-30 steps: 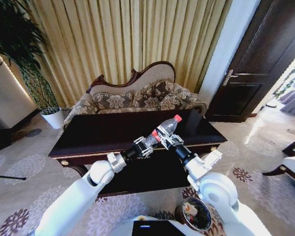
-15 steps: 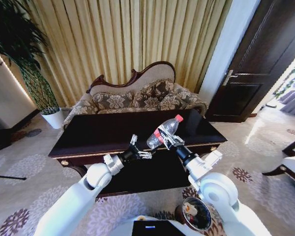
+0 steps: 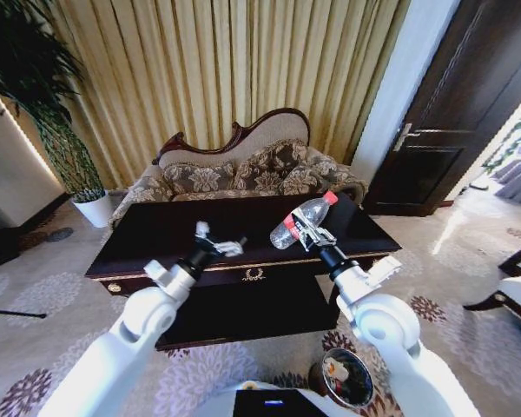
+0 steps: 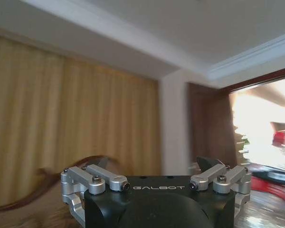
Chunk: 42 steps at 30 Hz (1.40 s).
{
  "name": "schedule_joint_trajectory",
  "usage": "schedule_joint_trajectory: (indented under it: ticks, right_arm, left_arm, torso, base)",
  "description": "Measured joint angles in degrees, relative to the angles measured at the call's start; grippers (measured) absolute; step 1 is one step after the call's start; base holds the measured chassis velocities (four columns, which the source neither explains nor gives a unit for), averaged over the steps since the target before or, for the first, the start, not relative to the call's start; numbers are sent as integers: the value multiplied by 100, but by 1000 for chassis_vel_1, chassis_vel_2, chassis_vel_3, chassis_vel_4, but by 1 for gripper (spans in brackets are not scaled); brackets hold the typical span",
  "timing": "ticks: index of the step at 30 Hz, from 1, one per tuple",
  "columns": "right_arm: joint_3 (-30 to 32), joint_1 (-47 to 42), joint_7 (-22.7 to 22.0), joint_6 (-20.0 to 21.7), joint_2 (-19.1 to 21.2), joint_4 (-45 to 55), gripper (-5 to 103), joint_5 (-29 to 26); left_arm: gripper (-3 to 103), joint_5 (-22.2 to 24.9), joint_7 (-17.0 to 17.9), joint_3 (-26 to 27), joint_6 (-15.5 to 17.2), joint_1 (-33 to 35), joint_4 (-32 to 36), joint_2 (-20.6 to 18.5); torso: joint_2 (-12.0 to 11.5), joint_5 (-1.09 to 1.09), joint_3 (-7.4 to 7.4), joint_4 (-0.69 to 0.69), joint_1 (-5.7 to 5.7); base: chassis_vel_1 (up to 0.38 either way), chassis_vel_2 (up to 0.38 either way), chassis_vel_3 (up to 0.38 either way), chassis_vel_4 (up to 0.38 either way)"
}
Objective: Move to the front of the table and place the trash on the table into the trash bin.
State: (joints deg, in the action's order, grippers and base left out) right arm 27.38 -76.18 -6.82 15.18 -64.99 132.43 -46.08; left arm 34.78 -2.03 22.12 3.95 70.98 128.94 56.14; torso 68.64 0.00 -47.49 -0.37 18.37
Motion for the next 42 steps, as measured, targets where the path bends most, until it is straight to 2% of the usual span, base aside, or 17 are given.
schedule_joint_trajectory:
  ticks: [2, 3, 4, 5, 6, 8, 9, 10, 11, 12, 15, 21, 28, 42]
  right_arm:
    - [14, 19, 1, 8, -81, -154, 28, 294]
    - [14, 19, 1, 8, -81, -154, 28, 294]
    - [45, 21, 1, 23, -110, -253, 28, 562]
    - [45, 21, 1, 23, -110, -253, 28, 562]
    - [101, 17, 1, 37, -117, -354, 28, 871]
    - [234, 13, 1, 95, -100, -427, 28, 1151]
    - [234, 13, 1, 95, -100, -427, 28, 1151]
    - [372, 26, 1, 133, -76, -462, 28, 1287]
    - [450, 35, 1, 143, -64, -482, 28, 1362]
    - [450, 35, 1, 143, -64, -482, 28, 1362]
    - [756, 67, 1, 156, -17, -526, 28, 1478]
    - [985, 18, 1, 156, 30, -528, 28, 1479]
    - [1031, -74, 1, 155, -16, -600, 28, 1472]
    - [962, -49, 1, 160, -16, -688, 28, 1452]
  left_arm:
    - [100, -34, 520, 184, 337, 80, 104, 54]
    - [100, -34, 520, 184, 337, 80, 104, 54]
    - [100, -46, 923, 321, 638, 120, 177, 118]
    - [100, -46, 923, 321, 638, 120, 177, 118]
    - [100, -77, 1402, 478, 967, 161, 235, 178]
    - [100, -97, 1971, 765, 1445, 246, 333, 252]
    - [100, -97, 1971, 765, 1445, 246, 333, 252]
    - [100, -87, 2245, 1061, 1744, 315, 413, 283]
    - [100, -88, 2322, 1211, 1851, 348, 432, 286]
    - [100, -88, 2322, 1211, 1851, 348, 432, 286]
    - [100, 71, 2398, 1857, 2094, 513, 436, 237]
    - [100, 321, 2289, 2477, 2041, 734, 204, 141]
    - [100, 298, 2080, 2548, 1772, 736, -132, 198]
    - [100, 266, 1955, 2504, 1684, 665, -239, 199]
  torso:
    - [0, 0, 0, 0, 0]
    - [0, 0, 0, 0, 0]
    - [0, 0, 0, 0, 0]
    - [0, 0, 0, 0, 0]
    - [0, 0, 0, -1, 0]
    - [-1, 0, -1, -1, 0]
    - [-1, 0, -1, -1, 0]
    - [0, 0, 0, 0, 0]
    - [0, 0, 0, 0, 0]
    - [0, 0, 0, 0, 0]
    - [0, 0, 0, -1, 0]
    - [0, 0, 0, 0, 0]
    - [0, 0, 0, -1, 0]
    - [-1, 0, -1, 0, 1]
  base:
    - [0, 0, 0, 0]
    - [0, 0, 0, 0]
    - [0, 0, 0, 0]
    - [0, 0, 0, 0]
    - [0, 0, 0, 0]
    - [0, 0, 0, 0]
    - [0, 0, 0, 0]
    - [0, 0, 0, 0]
    - [0, 0, 0, 0]
    - [0, 0, 0, 0]
    - [0, 0, 0, 0]
    - [0, 0, 0, 0]
    - [0, 0, 0, 0]
    - [19, -27, -22, 25]
